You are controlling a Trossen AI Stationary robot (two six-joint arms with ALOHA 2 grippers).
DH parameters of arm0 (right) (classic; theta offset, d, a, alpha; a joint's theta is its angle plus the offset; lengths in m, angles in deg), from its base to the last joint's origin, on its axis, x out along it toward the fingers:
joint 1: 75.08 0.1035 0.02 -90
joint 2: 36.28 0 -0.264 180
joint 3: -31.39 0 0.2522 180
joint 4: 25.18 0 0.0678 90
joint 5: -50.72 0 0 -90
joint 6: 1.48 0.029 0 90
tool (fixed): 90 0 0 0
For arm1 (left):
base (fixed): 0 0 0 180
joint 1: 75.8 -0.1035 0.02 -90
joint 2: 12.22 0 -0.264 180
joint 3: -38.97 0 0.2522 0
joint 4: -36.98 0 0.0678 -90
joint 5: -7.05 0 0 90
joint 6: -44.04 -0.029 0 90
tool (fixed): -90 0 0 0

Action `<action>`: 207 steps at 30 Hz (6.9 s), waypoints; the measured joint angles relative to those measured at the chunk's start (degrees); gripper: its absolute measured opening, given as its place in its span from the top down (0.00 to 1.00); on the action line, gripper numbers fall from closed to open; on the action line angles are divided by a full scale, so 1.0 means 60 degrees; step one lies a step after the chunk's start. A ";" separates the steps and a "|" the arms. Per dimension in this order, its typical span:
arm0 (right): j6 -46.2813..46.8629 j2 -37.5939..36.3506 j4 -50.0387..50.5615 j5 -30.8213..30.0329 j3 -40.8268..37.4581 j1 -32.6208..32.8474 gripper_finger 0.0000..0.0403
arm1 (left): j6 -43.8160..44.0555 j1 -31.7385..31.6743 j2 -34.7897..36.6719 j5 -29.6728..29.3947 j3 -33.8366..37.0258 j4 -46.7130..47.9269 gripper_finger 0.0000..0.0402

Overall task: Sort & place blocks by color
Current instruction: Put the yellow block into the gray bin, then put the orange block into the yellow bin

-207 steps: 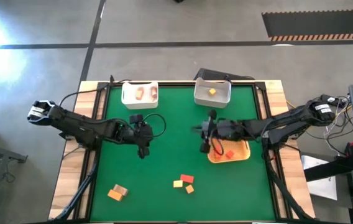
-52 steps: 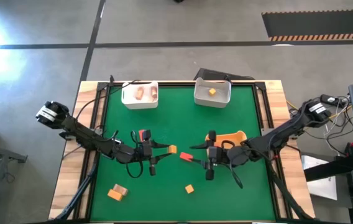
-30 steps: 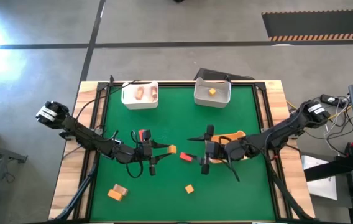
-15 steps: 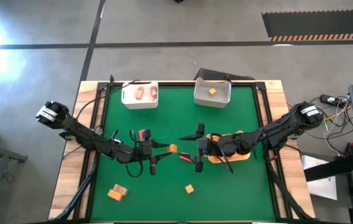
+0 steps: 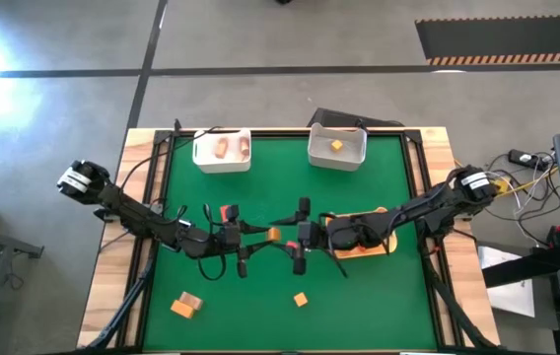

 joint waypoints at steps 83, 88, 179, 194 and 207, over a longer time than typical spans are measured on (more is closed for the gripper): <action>0.0414 -0.1376 0.6972 0.1655 -0.0080 -0.9602 0.48 | -0.2311 -0.6157 0.3910 -0.0872 0.0860 0.0990 0.27; 0.0498 -0.1952 0.6975 0.3091 -0.0127 -0.9571 0.52 | -0.1690 -0.6144 0.3843 -0.0737 0.0864 0.1033 0.27; 0.1873 -0.2979 -0.0756 0.5504 -0.4141 -0.3391 0.41 | -0.1694 -0.3789 0.0197 0.6009 -0.2458 0.2698 0.71; 0.1429 -0.2986 -0.1146 0.4224 -0.4484 -0.2718 0.43 | -0.1887 -0.3792 0.0204 0.6360 -0.1360 0.0503 0.71; 0.1249 -0.2986 -0.1304 0.3960 -0.4484 -0.2721 0.43 | -0.1894 -0.3910 0.0204 0.6357 -0.1276 0.0283 0.71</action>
